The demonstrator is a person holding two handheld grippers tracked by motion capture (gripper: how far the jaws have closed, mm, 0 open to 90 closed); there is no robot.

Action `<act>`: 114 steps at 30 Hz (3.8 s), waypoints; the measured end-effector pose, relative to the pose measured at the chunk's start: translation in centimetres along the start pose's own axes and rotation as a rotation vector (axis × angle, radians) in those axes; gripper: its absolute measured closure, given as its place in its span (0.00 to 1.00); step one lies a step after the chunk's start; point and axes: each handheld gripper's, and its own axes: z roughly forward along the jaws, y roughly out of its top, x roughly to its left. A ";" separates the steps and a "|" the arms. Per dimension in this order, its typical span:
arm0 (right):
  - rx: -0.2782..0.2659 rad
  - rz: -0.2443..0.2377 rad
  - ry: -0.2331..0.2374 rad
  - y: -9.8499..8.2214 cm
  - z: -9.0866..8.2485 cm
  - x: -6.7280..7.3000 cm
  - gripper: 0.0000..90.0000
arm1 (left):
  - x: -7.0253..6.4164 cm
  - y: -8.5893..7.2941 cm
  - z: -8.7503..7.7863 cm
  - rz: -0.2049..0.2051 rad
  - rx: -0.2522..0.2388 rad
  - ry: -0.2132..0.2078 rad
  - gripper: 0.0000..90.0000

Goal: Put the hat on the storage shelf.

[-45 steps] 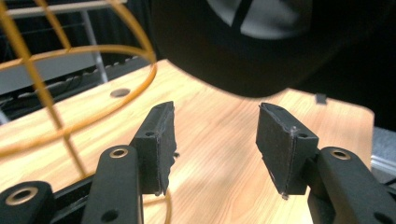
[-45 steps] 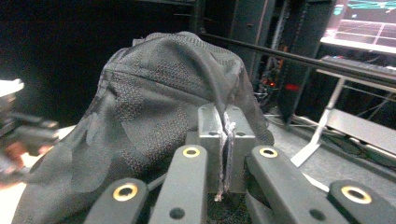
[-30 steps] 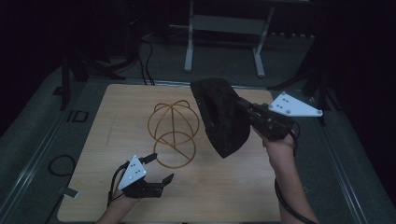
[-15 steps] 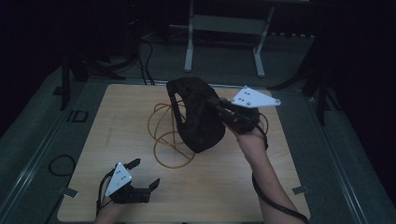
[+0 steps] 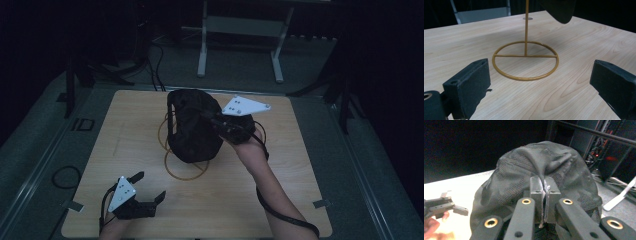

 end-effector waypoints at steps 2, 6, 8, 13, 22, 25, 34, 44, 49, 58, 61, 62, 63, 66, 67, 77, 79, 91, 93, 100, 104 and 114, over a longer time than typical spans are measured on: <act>0.012 0.002 0.011 0.0 0.6 0.2 0.97 | 0.0 0.0 0.0 -0.004 -0.005 -0.001 0.04; 0.031 0.000 0.027 -0.1 1.6 0.5 0.97 | 0.1 0.0 -0.1 -0.009 -0.010 -0.001 0.04; 0.043 0.005 0.035 -0.2 2.1 0.6 0.97 | 0.2 -0.1 -0.2 -0.010 -0.011 -0.001 0.04; 0.071 -0.004 0.041 -0.5 2.9 0.9 0.97 | 0.2 -0.1 -0.3 -0.017 -0.017 -0.006 0.04; 0.082 0.006 0.052 -1.1 3.8 0.8 0.87 | 0.3 -0.2 -0.3 -0.022 -0.025 -0.012 0.04; 0.072 0.023 0.070 -1.2 3.9 0.7 0.76 | 0.3 -0.2 -0.3 -0.025 -0.025 -0.014 0.04; 0.075 0.015 0.083 -1.0 3.9 0.9 0.59 | 0.2 -0.1 -0.3 -0.024 -0.030 -0.017 0.04; 0.062 0.020 0.116 -0.8 2.6 0.9 0.33 | 0.1 -0.1 -0.3 -0.023 -0.034 -0.018 0.04; 0.051 0.077 0.143 -1.5 1.9 0.0 0.19 | 0.1 -0.2 -0.5 -0.014 -0.025 -0.012 0.04; 0.076 0.053 0.109 -3.5 0.5 -1.2 0.16 | 0.3 -0.4 -0.6 -0.012 -0.009 -0.010 0.04; 0.081 0.045 0.101 -4.2 0.0 -1.4 0.15 | 0.3 -0.5 -0.6 -0.014 -0.006 -0.010 0.04; 0.088 0.038 0.094 -4.4 -0.1 -1.5 0.15 | 0.4 -0.5 -0.6 -0.013 -0.005 -0.010 0.04; 0.088 0.036 0.089 -4.7 -0.2 -1.5 0.15 | 0.4 -0.4 -0.5 -0.013 -0.005 -0.010 0.04; 0.097 0.039 0.074 -5.4 -0.7 -1.9 0.15 | 0.4 -0.5 -0.5 -0.012 -0.001 -0.010 0.04; 0.098 0.043 0.072 -5.7 -0.8 -2.1 0.15 | 0.4 -0.5 -0.5 -0.013 -0.003 -0.011 0.04; 0.122 0.067 0.037 -8.5 -2.5 -3.2 0.15 | 0.4 -0.7 -0.5 -0.014 0.005 -0.018 0.04; 0.126 0.071 0.032 -8.8 -2.7 -3.3 0.15 | 0.3 -0.7 -0.5 -0.015 0.005 -0.018 0.04; 0.142 0.114 0.011 -13.8 -4.2 -4.1 0.15 | 0.3 -0.7 -0.3 -0.010 0.010 -0.024 0.04; 0.149 0.117 0.014 -14.7 -4.4 -4.1 0.15 | 0.4 -0.8 -0.4 -0.007 0.011 -0.024 0.04; 0.164 0.141 0.032 -17.8 -4.5 -4.0 0.15 | 0.4 -1.0 -0.3 -0.006 0.022 -0.022 0.04; 0.175 0.147 0.057 -19.0 -4.5 -3.6 0.15 | 0.4 -1.2 -0.2 -0.001 0.028 -0.023 0.04; 0.208 0.163 0.059 -21.8 -4.7 -2.9 0.15 | 0.0 -1.8 0.5 0.012 0.074 -0.070 0.04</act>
